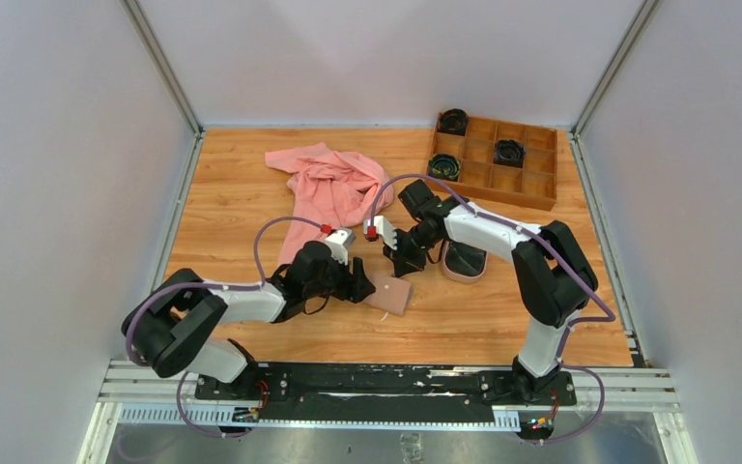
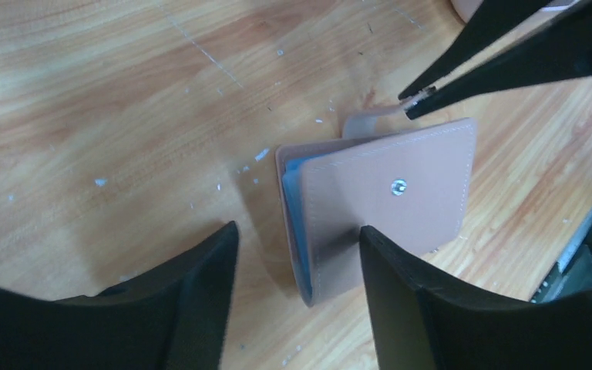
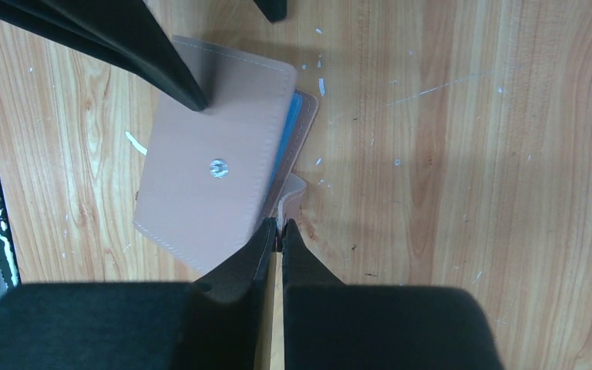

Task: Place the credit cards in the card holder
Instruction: Close the card holder at the center of the board.

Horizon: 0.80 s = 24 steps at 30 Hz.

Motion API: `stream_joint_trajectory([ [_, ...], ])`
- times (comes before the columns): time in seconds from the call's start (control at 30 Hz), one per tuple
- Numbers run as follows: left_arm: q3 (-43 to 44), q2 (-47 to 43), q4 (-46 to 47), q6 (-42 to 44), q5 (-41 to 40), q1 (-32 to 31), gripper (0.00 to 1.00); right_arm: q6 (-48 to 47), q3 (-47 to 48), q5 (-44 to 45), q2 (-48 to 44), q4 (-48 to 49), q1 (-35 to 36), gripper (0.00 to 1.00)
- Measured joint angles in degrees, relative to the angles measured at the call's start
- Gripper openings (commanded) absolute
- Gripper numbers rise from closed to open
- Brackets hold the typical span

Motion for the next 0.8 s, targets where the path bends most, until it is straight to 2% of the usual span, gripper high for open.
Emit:
stream_joint_trajectory([
  [0.1, 1.75, 3.52, 0.46, -0.76, 0.48, 0.00, 0.45, -0.11, 0.00, -0.13, -0.02, 0.04, 0.00, 0.05],
  [0.17, 2.34, 5.20, 1.03, -1.62, 0.68, 0.00, 0.30, -0.13, 0.00, -0.46, -0.04, 0.07, 0.00, 0.04],
  [0.33, 2.49, 6.95, 3.48, -4.28, 1.36, 0.02, 0.06, -0.15, 0.00, -1.38, -0.11, 0.07, 0.00, 0.04],
  [0.43, 2.19, 6.95, 4.35, -5.73, 1.53, 0.33, 0.01, -0.46, -0.46, -2.62, -0.15, 0.13, 0.11, 0.05],
  [0.63, -1.03, 5.51, 7.10, -10.56, 1.77, 0.20, 0.00, -1.92, -2.21, -4.11, -0.22, -0.11, 3.82, 0.08],
  [0.8, -4.98, 1.36, 7.48, -13.92, 0.11, -1.75, 0.00, -1.86, -2.21, -2.95, 0.28, -0.33, 6.80, 0.18],
])
